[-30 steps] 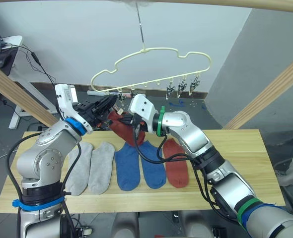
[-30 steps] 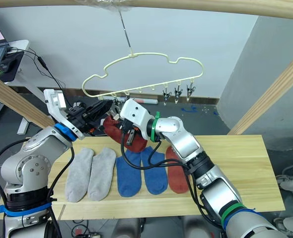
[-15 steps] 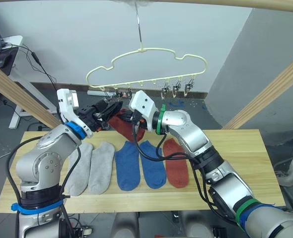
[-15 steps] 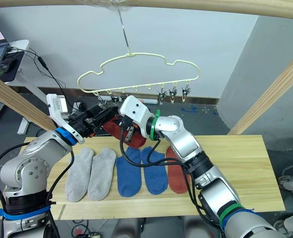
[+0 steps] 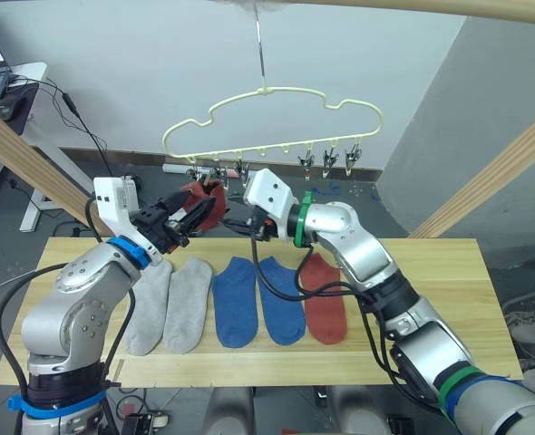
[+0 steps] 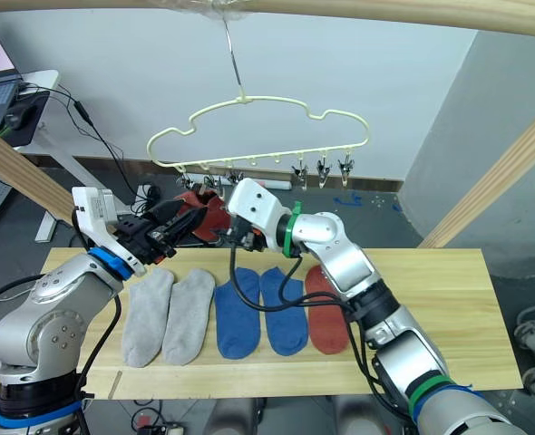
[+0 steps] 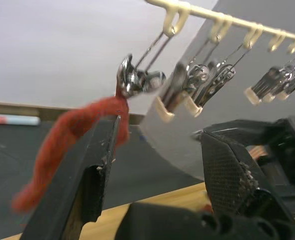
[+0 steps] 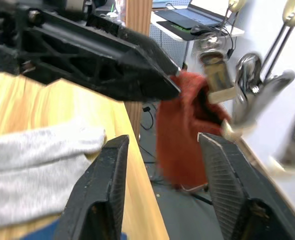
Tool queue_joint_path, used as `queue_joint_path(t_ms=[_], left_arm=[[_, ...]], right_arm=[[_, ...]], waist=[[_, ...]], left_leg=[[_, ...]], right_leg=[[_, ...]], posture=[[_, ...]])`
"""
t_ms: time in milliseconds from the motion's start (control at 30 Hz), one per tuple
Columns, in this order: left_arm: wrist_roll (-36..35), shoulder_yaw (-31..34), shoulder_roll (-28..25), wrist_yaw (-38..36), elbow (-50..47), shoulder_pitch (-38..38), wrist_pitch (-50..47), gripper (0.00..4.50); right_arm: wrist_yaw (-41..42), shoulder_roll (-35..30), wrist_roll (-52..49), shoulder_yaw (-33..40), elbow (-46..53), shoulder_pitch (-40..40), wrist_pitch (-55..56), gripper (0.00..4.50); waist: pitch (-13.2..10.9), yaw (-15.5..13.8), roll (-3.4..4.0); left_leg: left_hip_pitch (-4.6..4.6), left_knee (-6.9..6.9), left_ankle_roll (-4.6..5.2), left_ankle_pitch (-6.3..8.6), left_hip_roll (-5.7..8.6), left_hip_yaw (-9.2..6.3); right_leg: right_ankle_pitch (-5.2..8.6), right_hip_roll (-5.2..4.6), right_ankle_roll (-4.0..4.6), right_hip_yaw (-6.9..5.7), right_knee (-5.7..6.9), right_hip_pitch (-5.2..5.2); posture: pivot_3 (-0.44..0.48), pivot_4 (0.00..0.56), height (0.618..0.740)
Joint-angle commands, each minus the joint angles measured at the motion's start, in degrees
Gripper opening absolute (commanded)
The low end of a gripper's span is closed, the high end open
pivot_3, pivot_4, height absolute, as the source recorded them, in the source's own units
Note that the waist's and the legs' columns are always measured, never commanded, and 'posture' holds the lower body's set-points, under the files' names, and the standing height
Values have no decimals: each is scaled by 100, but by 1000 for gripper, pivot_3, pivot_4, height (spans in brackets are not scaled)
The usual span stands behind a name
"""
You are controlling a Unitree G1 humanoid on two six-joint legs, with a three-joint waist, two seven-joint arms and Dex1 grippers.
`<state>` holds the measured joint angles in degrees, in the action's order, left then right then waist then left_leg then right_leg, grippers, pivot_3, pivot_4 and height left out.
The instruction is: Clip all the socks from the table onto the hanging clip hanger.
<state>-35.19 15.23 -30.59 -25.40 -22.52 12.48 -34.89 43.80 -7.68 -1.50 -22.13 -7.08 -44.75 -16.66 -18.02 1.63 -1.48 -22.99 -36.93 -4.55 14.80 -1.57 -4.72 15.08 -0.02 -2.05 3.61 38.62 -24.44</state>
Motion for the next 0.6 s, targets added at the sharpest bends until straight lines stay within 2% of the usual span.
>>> queue_joint_path(t_ms=[33,233,400,500,600], left_arm=[[852,-464,88,27,-288,-127,970,2912],[2055,-940,654,405,259,-106,2499,2912],[2328,-1007,1003,493,653,-70,3112,2912],[2375,-989,1100,512,764,-76,3291,2290],[2467,-1016,1144,540,852,-58,3443,1328]], right_arm=[[238,-316,-153,111,961,204,-245,2362],[277,-839,-546,431,2127,659,-1053,2362],[175,-1130,-852,820,2719,884,-1521,2362],[115,-1259,-939,975,2883,953,-1659,2408],[96,-1408,-1060,1111,3021,1013,-1778,2408]], waist=[[-1,0,1],[-2,17,1],[-5,23,0],[-7,20,-3],[-12,23,-4]], left_leg=[[0,0,0,0,0,2],[2,0,1,0,-3,3],[2,-1,2,1,-4,5],[1,-2,2,1,0,8],[2,-1,3,1,0,8]], right_leg=[[0,-1,0,2,0,0],[0,-1,0,5,0,1],[0,4,-1,7,1,1],[1,4,-1,9,0,1],[1,4,-1,9,0,1]], posture=[[36,319,735],[25,325,735],[7,331,735],[1,334,735],[-6,334,735]])
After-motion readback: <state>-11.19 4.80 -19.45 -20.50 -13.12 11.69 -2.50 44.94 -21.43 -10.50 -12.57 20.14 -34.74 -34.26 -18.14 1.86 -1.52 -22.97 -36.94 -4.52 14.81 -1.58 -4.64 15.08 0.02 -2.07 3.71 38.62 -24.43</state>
